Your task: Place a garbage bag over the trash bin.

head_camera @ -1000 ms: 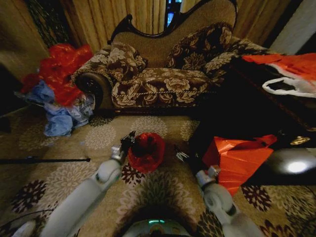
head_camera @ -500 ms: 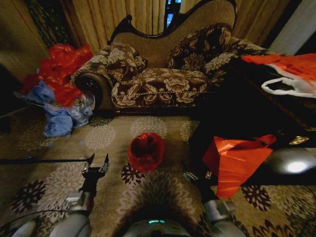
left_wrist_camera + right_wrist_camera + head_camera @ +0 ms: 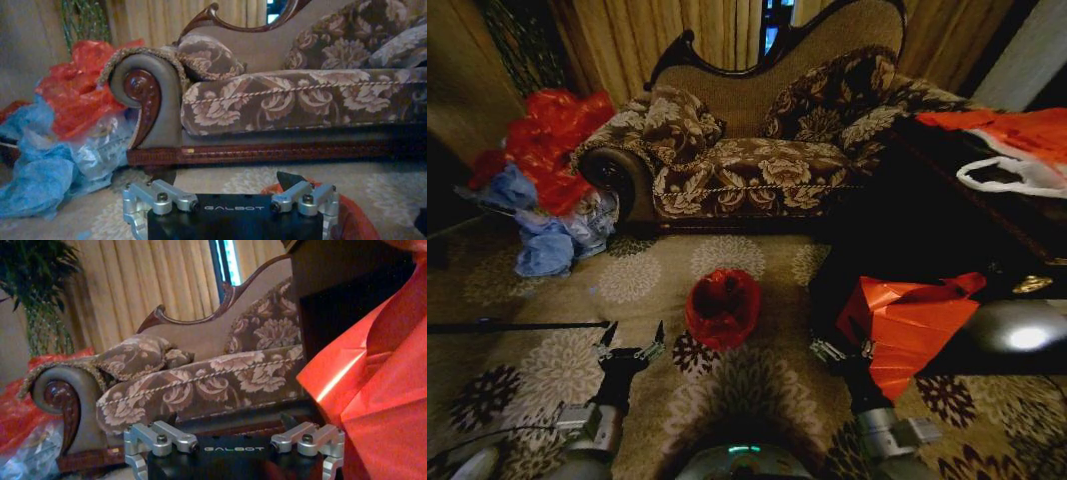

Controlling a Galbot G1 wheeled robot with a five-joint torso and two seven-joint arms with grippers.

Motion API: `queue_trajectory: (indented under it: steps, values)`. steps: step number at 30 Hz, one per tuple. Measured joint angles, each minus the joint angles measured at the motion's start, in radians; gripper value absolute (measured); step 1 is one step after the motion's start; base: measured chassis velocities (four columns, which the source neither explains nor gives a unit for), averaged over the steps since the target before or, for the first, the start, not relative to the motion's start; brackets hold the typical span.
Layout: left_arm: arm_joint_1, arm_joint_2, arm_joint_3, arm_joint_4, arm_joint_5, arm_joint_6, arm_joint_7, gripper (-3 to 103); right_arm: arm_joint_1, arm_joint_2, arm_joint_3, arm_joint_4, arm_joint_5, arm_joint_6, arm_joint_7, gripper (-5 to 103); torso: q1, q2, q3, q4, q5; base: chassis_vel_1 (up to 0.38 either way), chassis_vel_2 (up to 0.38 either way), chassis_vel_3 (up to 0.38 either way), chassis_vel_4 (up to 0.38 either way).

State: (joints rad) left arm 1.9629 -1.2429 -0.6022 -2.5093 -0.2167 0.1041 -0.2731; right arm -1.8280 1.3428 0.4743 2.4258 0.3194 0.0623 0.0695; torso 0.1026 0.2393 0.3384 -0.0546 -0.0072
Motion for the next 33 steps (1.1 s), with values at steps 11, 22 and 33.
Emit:
queue_trajectory:
  steps: [11,22,33]
  values:
    - [-0.007,0.019,-0.003,0.006,0.001,-0.002,0.045,100,0.047,-0.006,-0.014,-0.011,-0.003,-0.024,0.045,100,0.000,0.000,0.000,0.0001,0.0001,0.000,0.000,0.000,0.000]
    - [-0.008,0.020,-0.002,0.008,0.001,-0.002,0.045,100,0.048,-0.007,-0.015,-0.013,-0.003,-0.025,0.045,100,0.000,0.000,0.000,0.0001,0.0001,0.000,0.000,0.000,0.000]
    - [-0.009,0.020,-0.002,0.009,0.001,-0.001,0.045,100,0.048,-0.007,-0.015,-0.014,-0.002,-0.025,0.045,100,0.000,0.000,0.000,0.0001,0.0001,0.000,0.000,0.000,0.000]
